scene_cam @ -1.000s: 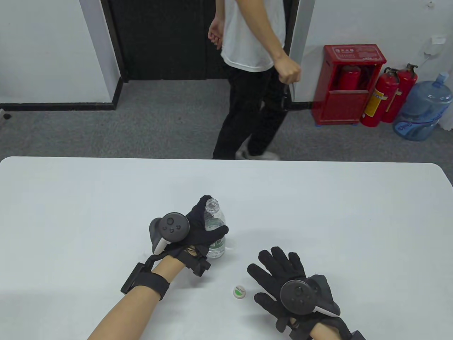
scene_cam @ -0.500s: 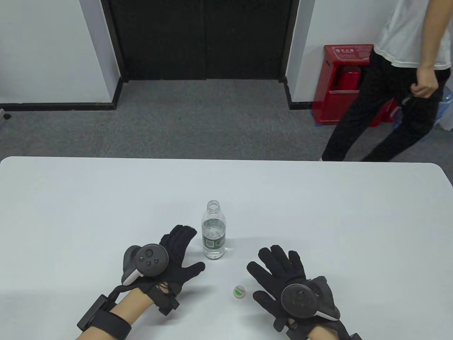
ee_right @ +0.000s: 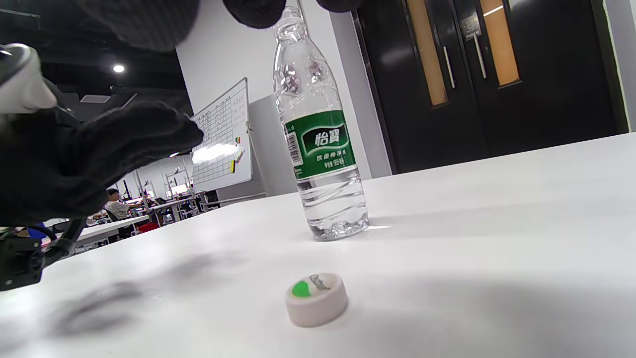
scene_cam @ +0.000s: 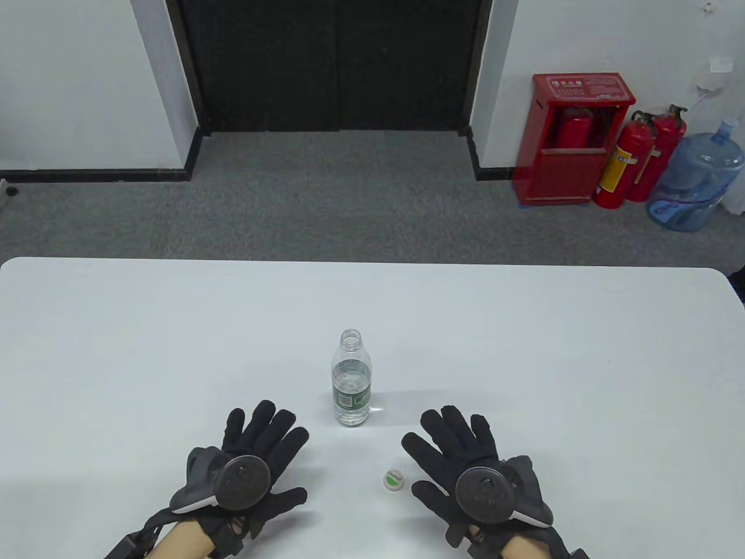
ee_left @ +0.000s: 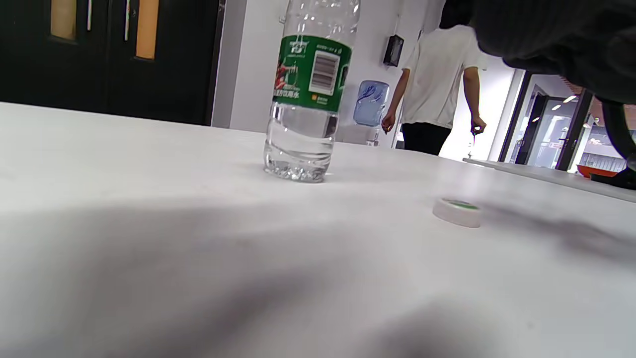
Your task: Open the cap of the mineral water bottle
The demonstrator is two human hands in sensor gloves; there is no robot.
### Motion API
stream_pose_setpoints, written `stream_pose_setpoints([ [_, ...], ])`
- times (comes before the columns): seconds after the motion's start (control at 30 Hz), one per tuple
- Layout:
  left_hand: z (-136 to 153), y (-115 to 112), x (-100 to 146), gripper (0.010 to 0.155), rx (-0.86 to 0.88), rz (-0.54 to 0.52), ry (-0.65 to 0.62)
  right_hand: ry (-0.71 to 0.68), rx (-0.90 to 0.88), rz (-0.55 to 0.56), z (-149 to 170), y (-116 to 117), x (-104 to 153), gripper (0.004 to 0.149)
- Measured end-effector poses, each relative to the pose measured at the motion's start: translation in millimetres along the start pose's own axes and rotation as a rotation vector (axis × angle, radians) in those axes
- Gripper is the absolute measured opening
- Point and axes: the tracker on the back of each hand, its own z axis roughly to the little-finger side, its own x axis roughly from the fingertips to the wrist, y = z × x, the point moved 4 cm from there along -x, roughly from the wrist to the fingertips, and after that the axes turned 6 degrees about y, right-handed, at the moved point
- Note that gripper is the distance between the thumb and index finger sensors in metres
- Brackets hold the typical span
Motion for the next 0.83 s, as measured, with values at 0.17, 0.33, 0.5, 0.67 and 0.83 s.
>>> stream_pose_setpoints([
  [0.17,-6,-2,0,0.087,0.010,0.008,-0.004,0.001,0.005,-0.005,-2,3,0,0.071],
  [0.33,-2,-7,-1,0.086,0.032,0.029,0.008,0.006,-0.003,-0.015,-1,4,1,0.071],
  [0.5,-3,-9,-2,0.086,0.040,0.042,0.005,0.000,0.002,-0.036,-1,7,2,0.071],
  [0.67,-4,-10,-2,0.086,0.051,0.050,0.001,0.001,-0.007,-0.046,0,8,2,0.071],
  [0.83,-2,-11,-3,0.086,0.066,0.062,0.007,-0.004,-0.003,-0.056,-1,9,2,0.071],
])
